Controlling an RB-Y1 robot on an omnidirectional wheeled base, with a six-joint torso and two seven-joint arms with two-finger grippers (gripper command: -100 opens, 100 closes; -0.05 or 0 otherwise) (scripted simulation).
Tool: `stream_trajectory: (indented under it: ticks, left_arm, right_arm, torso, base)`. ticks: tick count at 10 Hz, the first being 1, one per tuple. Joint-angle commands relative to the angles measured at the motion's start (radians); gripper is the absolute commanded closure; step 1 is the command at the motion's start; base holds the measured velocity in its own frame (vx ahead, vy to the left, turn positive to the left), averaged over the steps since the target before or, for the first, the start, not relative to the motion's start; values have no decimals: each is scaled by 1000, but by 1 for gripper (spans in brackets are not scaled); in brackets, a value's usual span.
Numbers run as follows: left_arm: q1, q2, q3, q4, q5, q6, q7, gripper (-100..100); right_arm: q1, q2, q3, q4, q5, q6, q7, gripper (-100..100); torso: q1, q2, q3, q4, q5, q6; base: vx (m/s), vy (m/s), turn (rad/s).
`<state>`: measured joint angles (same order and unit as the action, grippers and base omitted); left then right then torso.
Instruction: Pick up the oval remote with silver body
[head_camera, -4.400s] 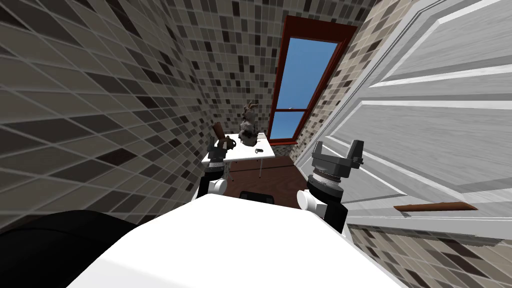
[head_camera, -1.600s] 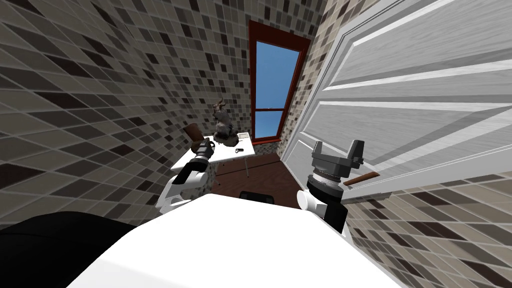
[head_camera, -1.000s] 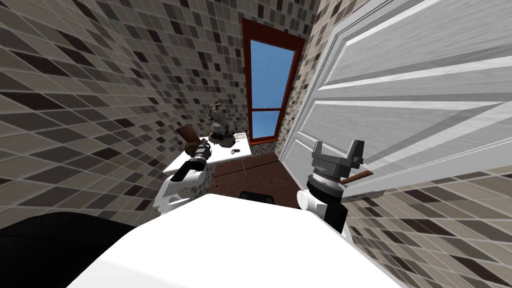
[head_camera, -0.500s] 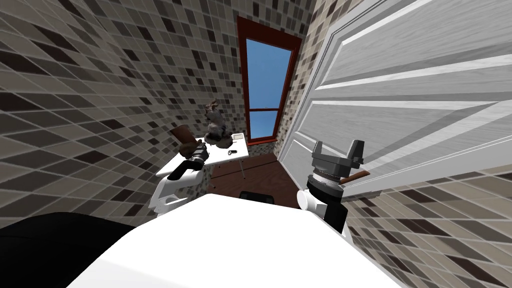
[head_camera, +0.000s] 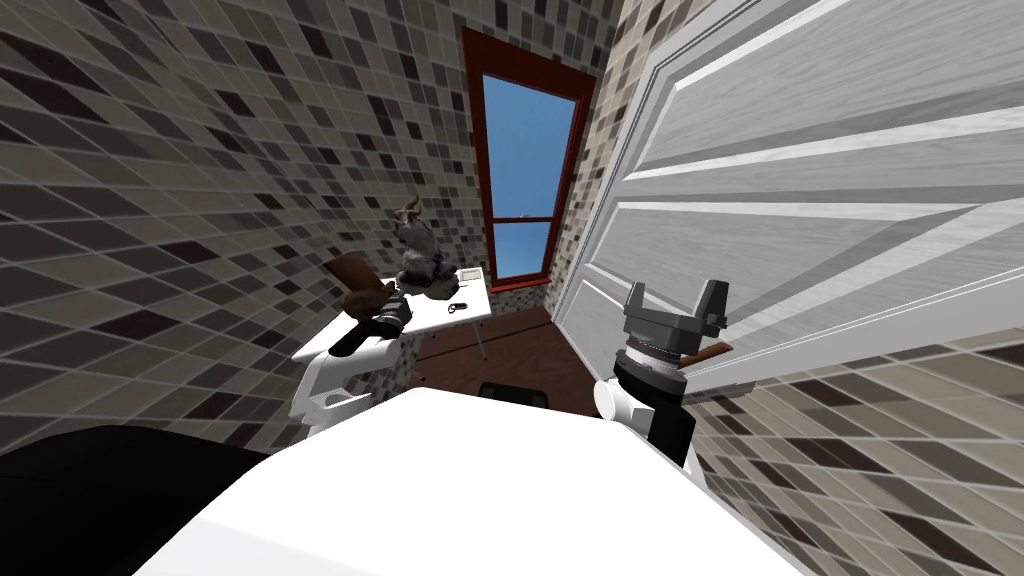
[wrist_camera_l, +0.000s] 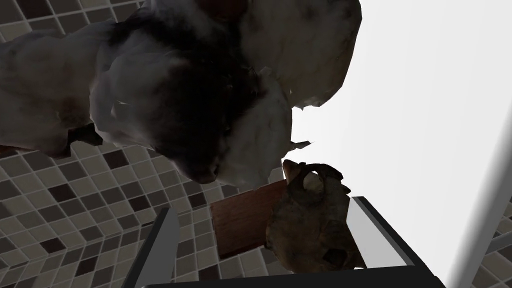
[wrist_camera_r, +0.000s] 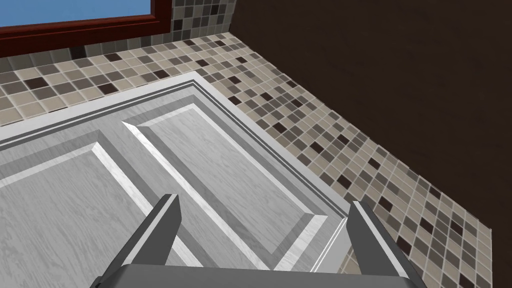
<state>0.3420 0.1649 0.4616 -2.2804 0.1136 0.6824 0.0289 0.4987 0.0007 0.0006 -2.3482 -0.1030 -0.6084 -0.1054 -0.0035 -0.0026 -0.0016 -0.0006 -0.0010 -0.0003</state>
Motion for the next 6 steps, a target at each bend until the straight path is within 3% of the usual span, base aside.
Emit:
stream_trajectory:
  ticks: [1,2,4,5,6]
  left_arm:
    - [6,5,8,3,8,32,-1,-100]
    - [-3,8,39,10,16,71,-15,-100]
    - [-3,8,39,10,16,108,-15,-100]
    - [-11,12,69,19,25,143,-30,-100]
    - [-11,12,69,19,25,171,-30,-100]
  right_arm:
    - [0,0,0,0,0,0,0,0]
    - [0,0,0,0,0,0,0,0]
    - [0,0,0,0,0,0,0,0]
    - [0,0,0,0,0,0,0,0]
    - [0,0,0,0,0,0,0,0]
  torso:
    - [0,0,0,0,0,0]
    - [2,1,1,0,0,0]
    - [1,-1,0,0,0,0]
    - [2,1,0,0,0,0]
    - [0,-1,0,0,0,0]
  base:
    - [32,-30,5]
    - [67,-50,-46]
    - [47,-42,-15]
    - [66,-58,-49]
    - [81,-58,-21]
